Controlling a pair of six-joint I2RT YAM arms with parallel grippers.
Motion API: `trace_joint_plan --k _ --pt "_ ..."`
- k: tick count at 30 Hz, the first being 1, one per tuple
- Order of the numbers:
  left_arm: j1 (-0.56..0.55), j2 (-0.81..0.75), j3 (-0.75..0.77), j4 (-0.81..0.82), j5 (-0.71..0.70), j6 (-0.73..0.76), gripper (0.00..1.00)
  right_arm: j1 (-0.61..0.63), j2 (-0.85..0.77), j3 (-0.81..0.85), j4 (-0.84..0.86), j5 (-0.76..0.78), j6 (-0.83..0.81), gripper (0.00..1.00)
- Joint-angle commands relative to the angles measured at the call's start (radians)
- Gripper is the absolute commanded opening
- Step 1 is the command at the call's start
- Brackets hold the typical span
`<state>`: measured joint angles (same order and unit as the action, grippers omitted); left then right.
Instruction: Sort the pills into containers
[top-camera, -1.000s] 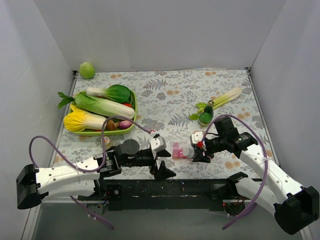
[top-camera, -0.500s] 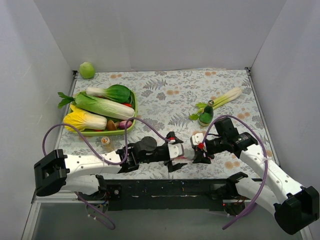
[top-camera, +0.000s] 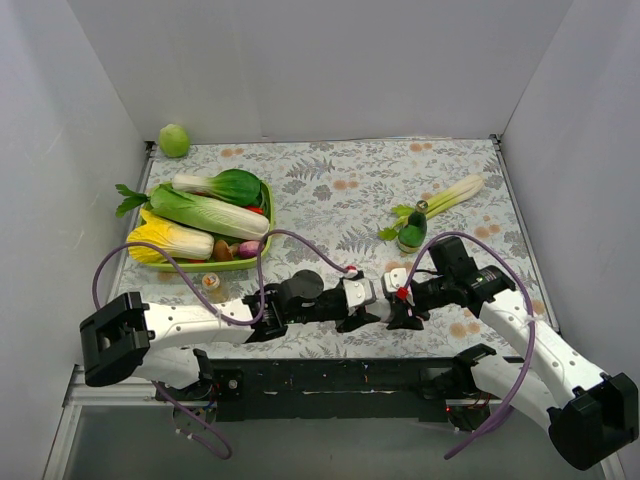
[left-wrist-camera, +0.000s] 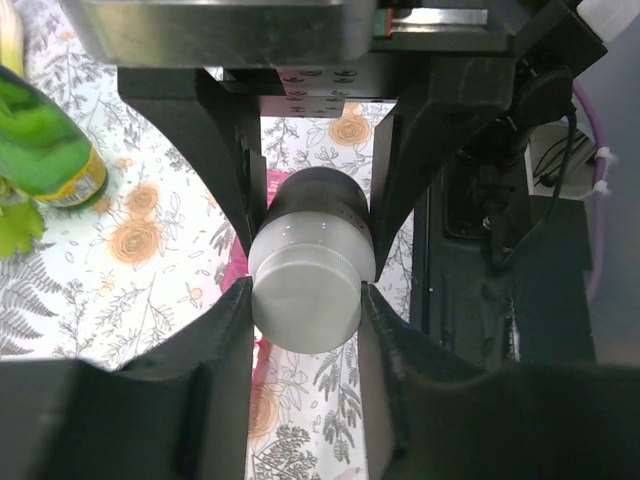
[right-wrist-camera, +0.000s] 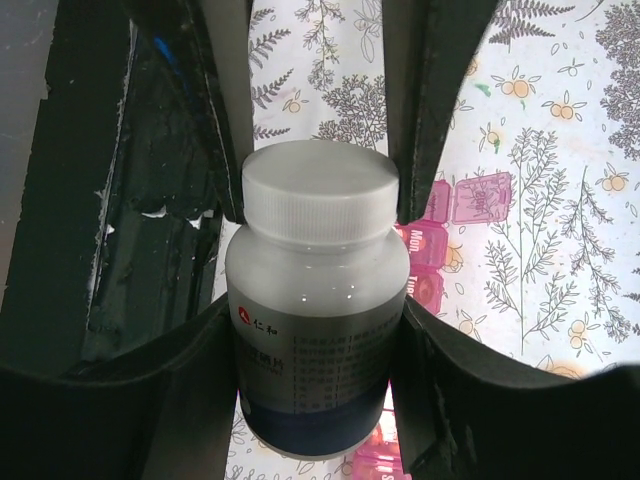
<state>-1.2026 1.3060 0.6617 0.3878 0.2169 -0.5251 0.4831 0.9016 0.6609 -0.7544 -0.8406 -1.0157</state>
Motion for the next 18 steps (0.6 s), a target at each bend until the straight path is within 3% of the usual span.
trace_joint_plan --k 1,5,6,8,9,13,15,17,18 --pt "-0.003 -0.011 0.044 -0.038 -0.026 -0.128 0.00 -0.005 -0.023 0.000 0.023 -0.022 0.008 0.04" --pt "0.024 -0.039 0.045 -0.082 -0.108 -0.471 0.00 -0.005 -0.030 -0.009 0.065 0.027 0.051 0.04" --pt "0.049 -0.045 0.053 -0.151 -0.134 -0.688 0.00 -0.006 -0.032 -0.010 0.073 0.037 0.066 0.04" --pt "0.087 -0.050 0.058 -0.200 -0.090 -0.896 0.00 -0.009 -0.032 -0.009 0.081 0.058 0.080 0.03" --pt "0.121 -0.057 0.049 -0.205 -0.053 -1.126 0.00 -0.011 -0.033 -0.010 0.089 0.061 0.089 0.03" --pt "0.138 -0.048 0.062 -0.361 -0.057 -1.557 0.00 -0.018 -0.032 -0.017 0.102 0.064 0.100 0.03" --pt "0.140 -0.021 0.134 -0.496 -0.047 -1.624 0.00 -0.018 -0.029 -0.017 0.105 0.061 0.100 0.03" --pt "0.140 -0.007 0.156 -0.492 -0.025 -1.630 0.00 -0.020 -0.027 -0.012 0.101 0.058 0.101 0.03" --pt "0.140 -0.007 0.159 -0.469 -0.007 -1.627 0.09 -0.018 -0.027 -0.011 0.099 0.058 0.101 0.03"
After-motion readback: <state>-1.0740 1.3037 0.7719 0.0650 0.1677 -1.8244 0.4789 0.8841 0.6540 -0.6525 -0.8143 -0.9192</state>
